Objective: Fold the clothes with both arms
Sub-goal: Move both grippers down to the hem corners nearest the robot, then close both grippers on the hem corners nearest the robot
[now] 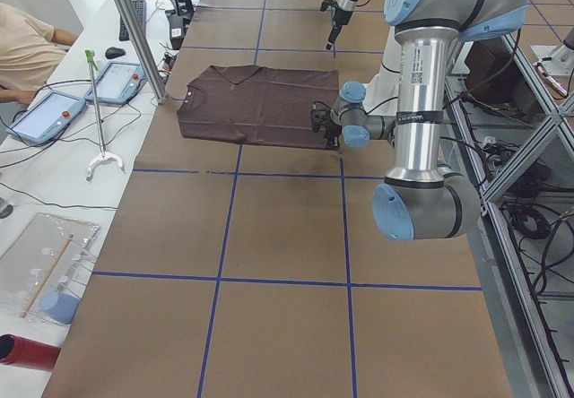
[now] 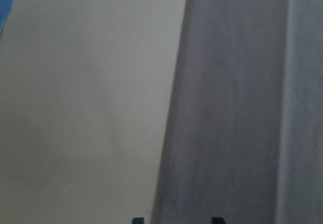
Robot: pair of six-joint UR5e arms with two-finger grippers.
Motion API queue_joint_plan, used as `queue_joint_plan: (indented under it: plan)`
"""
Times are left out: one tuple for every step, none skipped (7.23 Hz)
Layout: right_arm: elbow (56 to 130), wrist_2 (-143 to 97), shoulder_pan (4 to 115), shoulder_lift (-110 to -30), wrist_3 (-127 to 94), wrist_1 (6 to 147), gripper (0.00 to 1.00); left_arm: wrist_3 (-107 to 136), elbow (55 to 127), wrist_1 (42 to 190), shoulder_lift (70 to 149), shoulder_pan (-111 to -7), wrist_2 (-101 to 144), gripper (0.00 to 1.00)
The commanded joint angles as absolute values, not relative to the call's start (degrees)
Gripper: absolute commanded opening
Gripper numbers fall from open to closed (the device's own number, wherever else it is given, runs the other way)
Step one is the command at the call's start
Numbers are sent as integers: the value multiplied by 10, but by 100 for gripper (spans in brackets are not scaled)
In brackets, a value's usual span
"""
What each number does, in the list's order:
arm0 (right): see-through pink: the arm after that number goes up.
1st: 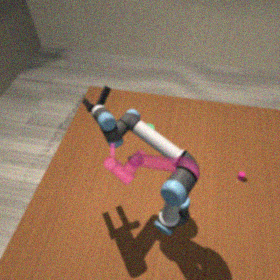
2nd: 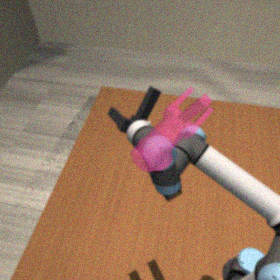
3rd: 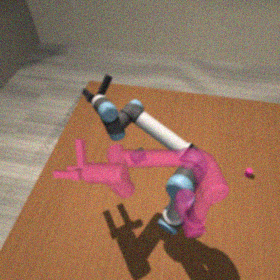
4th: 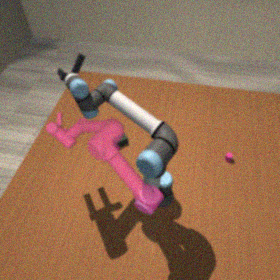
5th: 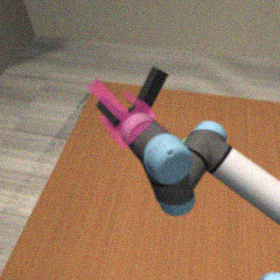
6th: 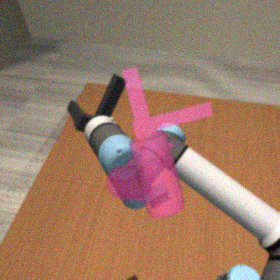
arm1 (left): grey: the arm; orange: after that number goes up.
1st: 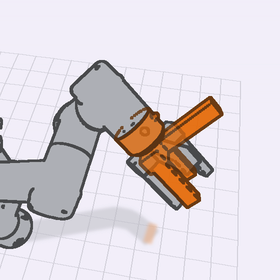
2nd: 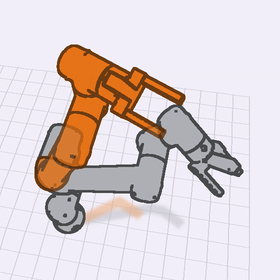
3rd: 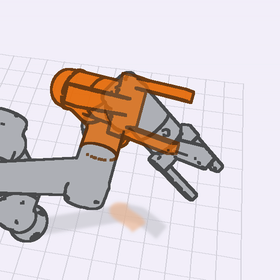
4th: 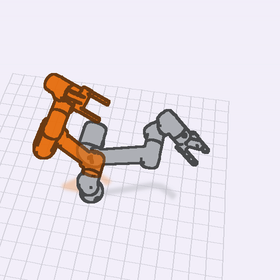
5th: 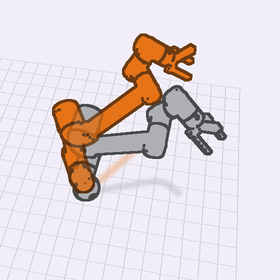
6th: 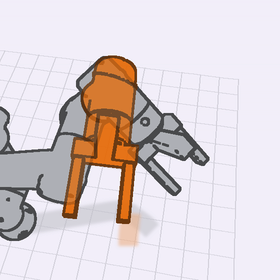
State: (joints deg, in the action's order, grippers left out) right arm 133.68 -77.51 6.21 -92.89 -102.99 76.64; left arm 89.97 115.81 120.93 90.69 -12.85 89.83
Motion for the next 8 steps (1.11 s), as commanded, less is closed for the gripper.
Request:
queue_joint_plan:
  plan:
    - [1339, -775, 62, -930, -1029, 766, 97, 904, 1153, 1206, 909, -123, 896, 55]
    - [1339, -775, 62, -930, -1029, 766, 97, 904, 1152, 1206, 909, -121, 897, 55]
    - [1339, -775, 62, -930, -1029, 766, 97, 905, 1152, 1206, 910, -119, 897, 55]
    - [1340, -775, 62, -930, -1029, 766, 98, 905, 1151, 1206, 911, -118, 897, 54]
    - [1340, -775, 62, -930, -1029, 766, 98, 905, 1150, 1206, 914, -115, 897, 54]
    - [1340, -775, 62, -930, -1029, 766, 98, 905, 1148, 1206, 916, -115, 897, 54]
    - [1340, -775, 62, -930, -1029, 766, 98, 906, 1146, 1206, 919, -114, 897, 54]
    - [1341, -775, 62, -930, -1029, 766, 98, 907, 1145, 1206, 919, -111, 897, 53]
